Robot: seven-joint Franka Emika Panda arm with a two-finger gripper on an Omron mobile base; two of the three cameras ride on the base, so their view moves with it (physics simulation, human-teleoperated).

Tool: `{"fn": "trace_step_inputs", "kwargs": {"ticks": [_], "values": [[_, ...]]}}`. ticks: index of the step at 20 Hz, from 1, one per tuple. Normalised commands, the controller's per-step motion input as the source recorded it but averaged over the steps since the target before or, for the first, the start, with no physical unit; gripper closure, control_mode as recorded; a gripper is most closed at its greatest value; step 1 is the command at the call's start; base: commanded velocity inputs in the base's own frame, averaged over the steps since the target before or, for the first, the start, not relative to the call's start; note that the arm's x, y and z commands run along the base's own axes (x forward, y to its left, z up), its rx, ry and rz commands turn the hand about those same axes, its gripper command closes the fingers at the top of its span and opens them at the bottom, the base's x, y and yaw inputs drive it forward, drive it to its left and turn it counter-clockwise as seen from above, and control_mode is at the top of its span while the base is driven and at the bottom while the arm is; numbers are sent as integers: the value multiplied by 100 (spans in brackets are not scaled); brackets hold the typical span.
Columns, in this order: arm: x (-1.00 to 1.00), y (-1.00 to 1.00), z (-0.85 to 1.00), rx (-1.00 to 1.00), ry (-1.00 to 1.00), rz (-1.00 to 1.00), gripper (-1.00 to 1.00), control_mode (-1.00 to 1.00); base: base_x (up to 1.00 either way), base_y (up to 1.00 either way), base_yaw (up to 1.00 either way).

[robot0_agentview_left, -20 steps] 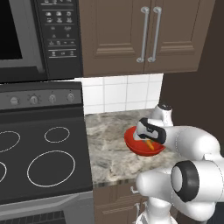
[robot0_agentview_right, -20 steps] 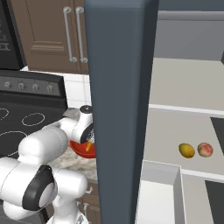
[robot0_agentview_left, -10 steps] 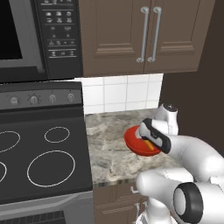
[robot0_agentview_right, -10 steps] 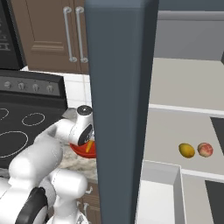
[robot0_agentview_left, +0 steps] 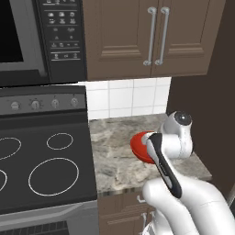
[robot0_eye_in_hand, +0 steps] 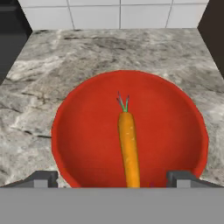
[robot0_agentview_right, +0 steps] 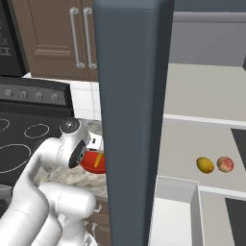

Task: Take the lemon, peach, and carrot from the freezer and place them in the bowl on the counter.

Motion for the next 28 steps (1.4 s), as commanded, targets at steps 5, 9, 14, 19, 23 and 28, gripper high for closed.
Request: {"fn": "trace_step_inputs", "kwargs": {"ticks": [5, 9, 14, 19, 23, 28], "values": [[-47, 7, 79, -4, -11, -6, -100, -100, 0, 0, 0], [-46, 0, 82, 0, -8, -2, -100, -100, 0, 0, 0], [-50, 0, 66, 0, -2, 0, -100, -100, 0, 0, 0], [-63, 0, 36, 0, 0, 0, -100, -100, 0, 0, 0], [-55, 1, 37, 0, 0, 0, -100, -100, 0, 0, 0], [-39, 0, 40, 0, 0, 0, -100, -100, 0, 0, 0]]}}
